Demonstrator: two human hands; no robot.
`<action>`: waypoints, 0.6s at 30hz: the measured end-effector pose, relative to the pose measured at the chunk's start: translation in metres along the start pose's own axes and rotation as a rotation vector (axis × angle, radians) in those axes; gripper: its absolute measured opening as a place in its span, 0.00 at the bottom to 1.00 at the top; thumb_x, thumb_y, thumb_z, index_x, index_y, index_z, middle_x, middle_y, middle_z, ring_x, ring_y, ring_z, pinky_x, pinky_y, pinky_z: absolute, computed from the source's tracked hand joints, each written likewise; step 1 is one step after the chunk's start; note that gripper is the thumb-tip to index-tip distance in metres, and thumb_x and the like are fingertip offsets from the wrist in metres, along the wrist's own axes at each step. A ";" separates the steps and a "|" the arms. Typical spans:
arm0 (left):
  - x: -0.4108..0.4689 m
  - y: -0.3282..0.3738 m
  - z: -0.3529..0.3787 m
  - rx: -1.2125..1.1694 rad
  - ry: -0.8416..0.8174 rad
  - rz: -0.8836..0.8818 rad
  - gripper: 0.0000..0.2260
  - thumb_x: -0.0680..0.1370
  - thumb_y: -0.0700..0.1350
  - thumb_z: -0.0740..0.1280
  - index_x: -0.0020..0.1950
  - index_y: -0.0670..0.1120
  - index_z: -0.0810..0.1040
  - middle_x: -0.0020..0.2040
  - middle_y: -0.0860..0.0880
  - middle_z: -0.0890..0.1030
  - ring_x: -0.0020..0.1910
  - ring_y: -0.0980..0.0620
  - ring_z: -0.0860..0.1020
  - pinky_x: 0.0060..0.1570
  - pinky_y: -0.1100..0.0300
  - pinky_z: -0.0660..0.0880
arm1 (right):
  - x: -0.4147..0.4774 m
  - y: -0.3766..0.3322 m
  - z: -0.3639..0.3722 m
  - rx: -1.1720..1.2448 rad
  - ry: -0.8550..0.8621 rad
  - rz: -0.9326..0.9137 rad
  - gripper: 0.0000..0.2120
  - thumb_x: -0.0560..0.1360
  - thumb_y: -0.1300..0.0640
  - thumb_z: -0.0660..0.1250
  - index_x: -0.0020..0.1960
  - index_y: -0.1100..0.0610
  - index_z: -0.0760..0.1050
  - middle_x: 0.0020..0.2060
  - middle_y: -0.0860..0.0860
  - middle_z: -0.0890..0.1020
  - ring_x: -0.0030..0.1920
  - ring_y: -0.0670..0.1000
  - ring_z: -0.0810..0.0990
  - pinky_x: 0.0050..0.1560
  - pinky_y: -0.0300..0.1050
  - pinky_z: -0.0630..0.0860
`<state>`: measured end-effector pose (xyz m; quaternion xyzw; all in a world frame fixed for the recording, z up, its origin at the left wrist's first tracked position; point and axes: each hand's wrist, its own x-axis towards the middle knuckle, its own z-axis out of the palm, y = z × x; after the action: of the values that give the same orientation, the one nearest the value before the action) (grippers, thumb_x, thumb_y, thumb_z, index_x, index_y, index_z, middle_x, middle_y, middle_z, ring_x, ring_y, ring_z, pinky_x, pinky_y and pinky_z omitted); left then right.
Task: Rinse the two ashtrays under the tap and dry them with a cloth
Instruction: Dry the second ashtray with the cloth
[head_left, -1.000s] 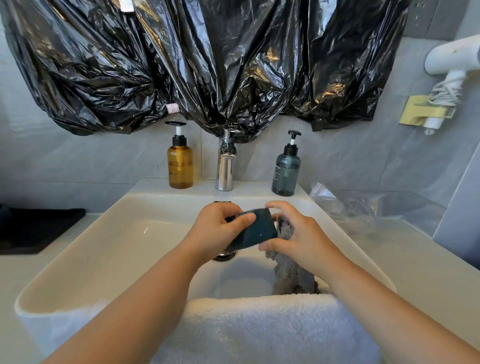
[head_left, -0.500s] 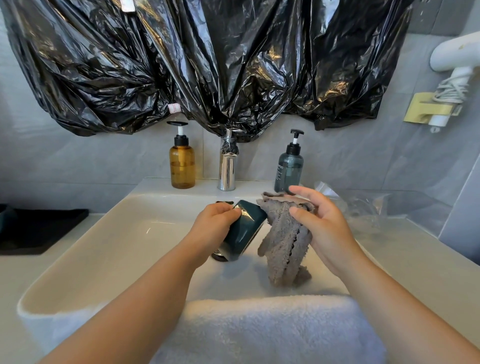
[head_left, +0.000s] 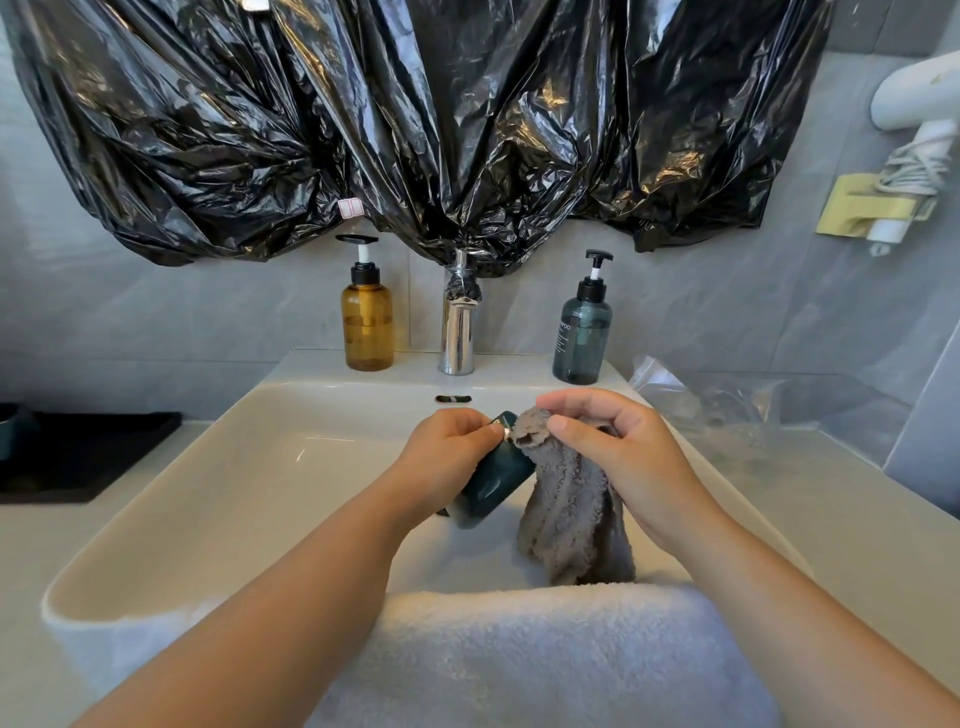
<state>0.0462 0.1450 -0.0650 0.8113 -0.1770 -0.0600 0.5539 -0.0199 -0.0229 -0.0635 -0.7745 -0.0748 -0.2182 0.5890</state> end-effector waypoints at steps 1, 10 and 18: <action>0.000 -0.001 0.000 0.008 0.003 0.006 0.12 0.80 0.47 0.62 0.50 0.40 0.80 0.48 0.38 0.83 0.43 0.47 0.77 0.46 0.54 0.73 | 0.000 0.001 0.003 -0.035 0.004 -0.017 0.08 0.75 0.59 0.70 0.50 0.48 0.83 0.46 0.44 0.85 0.51 0.45 0.81 0.55 0.39 0.76; -0.003 0.002 -0.001 0.010 0.017 0.034 0.12 0.81 0.48 0.61 0.49 0.43 0.81 0.48 0.41 0.82 0.48 0.44 0.79 0.49 0.53 0.76 | 0.002 0.003 0.007 -0.174 0.024 0.010 0.08 0.72 0.58 0.74 0.47 0.46 0.84 0.46 0.43 0.85 0.50 0.42 0.81 0.56 0.43 0.77; -0.005 0.003 -0.001 0.026 -0.024 0.046 0.11 0.81 0.47 0.62 0.49 0.42 0.80 0.47 0.41 0.83 0.45 0.46 0.79 0.44 0.56 0.75 | 0.004 0.004 0.014 -0.226 0.136 -0.084 0.07 0.71 0.58 0.74 0.47 0.49 0.85 0.43 0.44 0.85 0.48 0.41 0.81 0.52 0.36 0.77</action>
<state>0.0409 0.1472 -0.0624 0.8135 -0.2028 -0.0547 0.5422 -0.0113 -0.0113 -0.0686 -0.8154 -0.0419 -0.3018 0.4922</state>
